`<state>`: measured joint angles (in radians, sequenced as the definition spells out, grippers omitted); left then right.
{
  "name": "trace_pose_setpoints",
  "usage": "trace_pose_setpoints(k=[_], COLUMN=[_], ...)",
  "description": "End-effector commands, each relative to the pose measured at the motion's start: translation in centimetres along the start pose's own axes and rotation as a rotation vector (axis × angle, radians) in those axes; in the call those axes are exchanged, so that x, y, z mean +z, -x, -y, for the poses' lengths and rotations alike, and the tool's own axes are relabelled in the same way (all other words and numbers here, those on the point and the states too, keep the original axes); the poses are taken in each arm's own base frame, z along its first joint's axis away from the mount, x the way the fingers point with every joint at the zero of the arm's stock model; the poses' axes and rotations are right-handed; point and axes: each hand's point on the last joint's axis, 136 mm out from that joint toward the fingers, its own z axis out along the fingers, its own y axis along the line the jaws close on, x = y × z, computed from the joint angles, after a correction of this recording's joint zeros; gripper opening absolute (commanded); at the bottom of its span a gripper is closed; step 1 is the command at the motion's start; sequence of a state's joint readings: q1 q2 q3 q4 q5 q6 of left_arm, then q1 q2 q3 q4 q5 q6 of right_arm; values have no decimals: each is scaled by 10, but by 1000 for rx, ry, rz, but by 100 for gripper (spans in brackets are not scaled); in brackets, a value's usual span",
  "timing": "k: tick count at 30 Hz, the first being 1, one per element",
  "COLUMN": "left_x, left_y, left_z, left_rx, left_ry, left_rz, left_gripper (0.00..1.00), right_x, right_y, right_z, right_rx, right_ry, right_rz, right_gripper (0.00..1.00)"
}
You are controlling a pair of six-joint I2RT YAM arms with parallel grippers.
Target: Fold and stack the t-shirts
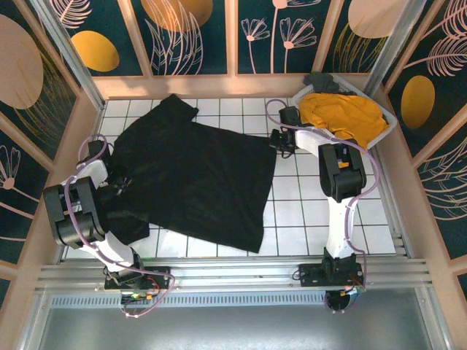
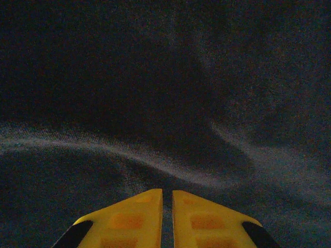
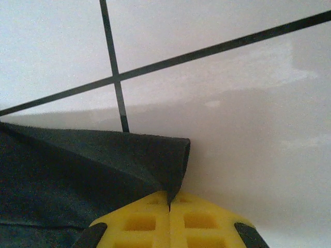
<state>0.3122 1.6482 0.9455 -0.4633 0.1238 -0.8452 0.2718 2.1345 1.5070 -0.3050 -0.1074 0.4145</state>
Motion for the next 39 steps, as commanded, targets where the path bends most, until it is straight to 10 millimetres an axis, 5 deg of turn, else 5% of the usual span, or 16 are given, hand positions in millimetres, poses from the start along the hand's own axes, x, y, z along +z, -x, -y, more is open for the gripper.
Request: trace_pose_setpoints(k=[1, 17, 23, 28, 33, 39], left_x=[-4, 0, 5, 2, -5, -16], left_y=[4, 6, 4, 2, -2, -22], left_z=[10, 5, 1, 4, 11, 31], left_rx=[18, 22, 22, 25, 33, 79], left_ry=[-22, 1, 12, -4, -43, -113], left_rz=[14, 24, 19, 14, 5, -25], left_gripper=[14, 14, 14, 14, 14, 15], right_x=[-30, -66, -56, -58, -82, -106], right_y=[26, 77, 77, 77, 34, -106], right_z=[-8, 2, 8, 24, 30, 26], right_rx=[46, 225, 232, 223, 202, 187], right_ry=[28, 29, 0, -75, -111, -79], right_rz=[40, 45, 16, 56, 77, -107], right_gripper=[0, 0, 0, 26, 47, 48])
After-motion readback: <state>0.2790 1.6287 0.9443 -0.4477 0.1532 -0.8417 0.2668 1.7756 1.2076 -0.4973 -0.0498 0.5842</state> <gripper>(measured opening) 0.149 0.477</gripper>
